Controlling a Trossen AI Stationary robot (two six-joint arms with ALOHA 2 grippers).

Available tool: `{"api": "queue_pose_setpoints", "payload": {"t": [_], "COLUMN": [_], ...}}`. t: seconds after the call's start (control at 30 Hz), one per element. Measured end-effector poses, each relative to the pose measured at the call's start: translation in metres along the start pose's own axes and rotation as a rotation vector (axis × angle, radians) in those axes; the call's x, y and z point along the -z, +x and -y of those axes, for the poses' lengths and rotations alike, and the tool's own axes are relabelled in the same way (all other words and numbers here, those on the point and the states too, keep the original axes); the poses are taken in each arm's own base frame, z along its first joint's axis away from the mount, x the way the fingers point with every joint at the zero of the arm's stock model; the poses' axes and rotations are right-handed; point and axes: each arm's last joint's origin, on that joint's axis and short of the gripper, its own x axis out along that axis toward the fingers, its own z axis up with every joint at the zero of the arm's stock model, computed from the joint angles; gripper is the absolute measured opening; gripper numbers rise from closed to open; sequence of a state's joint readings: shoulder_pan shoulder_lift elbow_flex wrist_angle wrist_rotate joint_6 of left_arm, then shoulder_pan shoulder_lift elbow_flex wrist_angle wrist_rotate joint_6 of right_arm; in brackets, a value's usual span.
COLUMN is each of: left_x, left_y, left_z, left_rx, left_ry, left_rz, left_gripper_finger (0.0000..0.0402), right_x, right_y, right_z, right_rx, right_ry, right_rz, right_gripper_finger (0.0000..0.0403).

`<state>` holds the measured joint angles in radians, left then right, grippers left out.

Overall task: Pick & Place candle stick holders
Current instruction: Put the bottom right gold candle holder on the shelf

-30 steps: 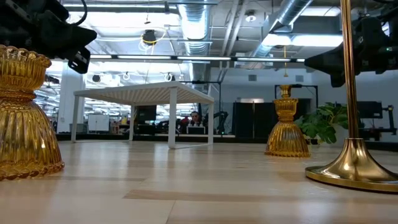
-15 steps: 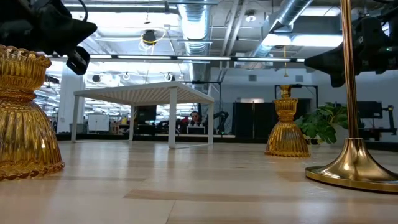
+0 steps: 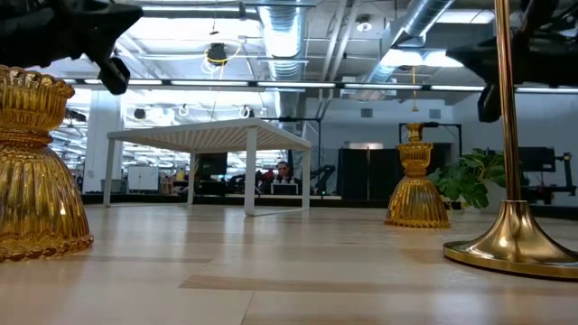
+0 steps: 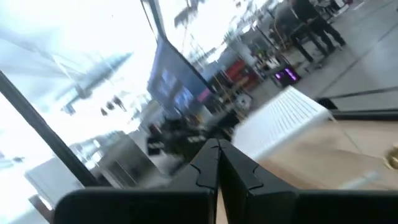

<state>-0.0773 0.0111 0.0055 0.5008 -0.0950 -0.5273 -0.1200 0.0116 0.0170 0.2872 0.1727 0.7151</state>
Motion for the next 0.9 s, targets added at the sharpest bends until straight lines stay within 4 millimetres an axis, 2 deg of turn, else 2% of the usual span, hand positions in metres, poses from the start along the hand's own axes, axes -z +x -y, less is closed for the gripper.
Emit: {"api": "queue_pose_setpoints", "payload": {"t": [0.1, 0.23, 0.33, 0.43, 0.53, 0.67, 0.77, 0.9], "left_x": [-0.009, -0.026, -0.039, -0.049, -0.054, -0.063, -0.079, -0.096], "left_y": [0.001, 0.01, 0.028, 0.052, 0.079, 0.109, 0.123, 0.125], "left_z": [0.002, 0.012, 0.021, 0.03, 0.037, 0.047, 0.059, 0.069], "left_rx": [-0.036, -0.064, -0.079, -0.102, -0.135, -0.156, -0.126, -0.099], "left_ry": [-0.036, -0.054, -0.044, -0.027, -0.011, 0.004, 0.04, 0.087], "left_rz": [0.119, 0.16, 0.14, 0.063, -0.054, -0.153, -0.137, -0.102], "left_gripper_finger": [0.001, 0.0008, 0.0004, 0.0004, 0.0004, 0.0003, 0.0003, 0.0003], "right_x": [-0.01, -0.036, -0.059, -0.078, -0.09, -0.094, -0.086, -0.061], "right_y": [0.0, -0.001, 0.0, 0.005, 0.016, 0.035, 0.048, 0.059], "right_z": [-0.008, -0.031, -0.052, -0.071, -0.088, -0.106, -0.118, -0.129], "right_rx": [-0.05, -0.104, -0.114, -0.096, -0.069, -0.011, 0.0, 0.015], "right_ry": [-0.011, -0.119, -0.235, -0.357, -0.461, -0.506, -0.505, -0.499], "right_rz": [0.073, 0.151, 0.175, 0.106, -0.071, -0.401, -0.683, -1.008], "right_gripper_finger": [0.0011, 0.0048, 0.0082, 0.0114, 0.0138, 0.0158, 0.0168, 0.0171]}}
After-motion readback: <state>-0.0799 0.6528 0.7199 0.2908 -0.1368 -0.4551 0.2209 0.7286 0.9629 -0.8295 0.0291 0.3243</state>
